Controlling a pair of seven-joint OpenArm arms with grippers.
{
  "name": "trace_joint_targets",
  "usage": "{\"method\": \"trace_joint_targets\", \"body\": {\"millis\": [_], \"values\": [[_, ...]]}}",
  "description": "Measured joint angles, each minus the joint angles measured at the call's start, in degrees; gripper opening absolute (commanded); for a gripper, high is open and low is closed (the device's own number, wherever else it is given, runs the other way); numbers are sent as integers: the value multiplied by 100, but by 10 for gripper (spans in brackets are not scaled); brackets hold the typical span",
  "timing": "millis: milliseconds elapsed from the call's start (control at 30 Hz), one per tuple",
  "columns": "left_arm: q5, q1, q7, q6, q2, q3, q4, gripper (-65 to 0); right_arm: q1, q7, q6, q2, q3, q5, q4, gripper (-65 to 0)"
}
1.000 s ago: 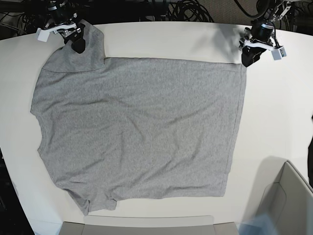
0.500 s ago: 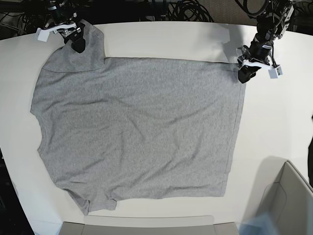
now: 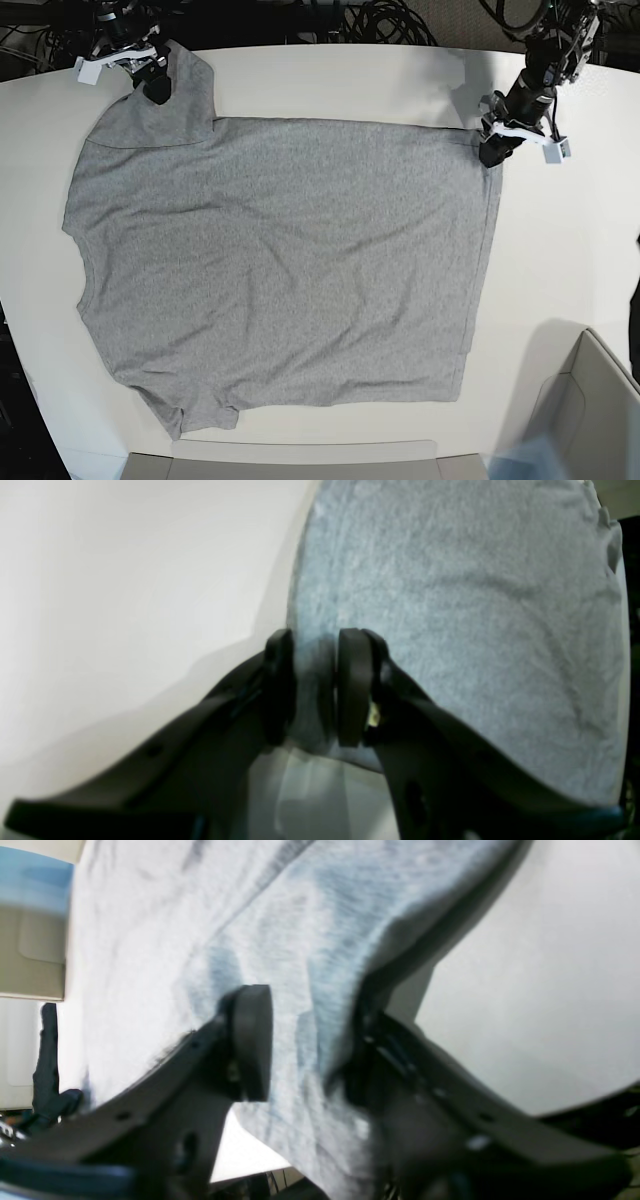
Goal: Fold the T-shirt properly
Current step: 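Lift the shoulder edge with both grippers and fold it over the shirt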
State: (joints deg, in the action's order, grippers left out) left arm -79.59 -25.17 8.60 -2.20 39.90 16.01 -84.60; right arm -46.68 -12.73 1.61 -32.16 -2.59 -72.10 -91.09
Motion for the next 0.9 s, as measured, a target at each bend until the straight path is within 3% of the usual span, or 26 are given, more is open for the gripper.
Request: {"method": "trace_joint_targets", "body": {"millis": [67,167,267,433,733,900], "values": [[208,74,151,-4,-92,0,-2,-511,-2,61,-42,2,-11,0,-44,-504],[723,70,107,22,-304,-22,-2,-640,-4,138,-103,0,-22,0,-68,-575],[887,55,61,-20,-472,-35,-4,-650,-35,181,-120,11,-22,-2,-70,-650],[894,-37,92,-37,-448,-31,-46,-650,-216,157,-120,2,0,-2,-138,-650],[815,-647,37,-282,-452,-533,-96,-650,-979,352,-267,61,1097,0,-610,-650],[807,-920,50,-295,-450,-813,-107,-650,-1182,334,-247,33,1174,254,-654,-650]]}}
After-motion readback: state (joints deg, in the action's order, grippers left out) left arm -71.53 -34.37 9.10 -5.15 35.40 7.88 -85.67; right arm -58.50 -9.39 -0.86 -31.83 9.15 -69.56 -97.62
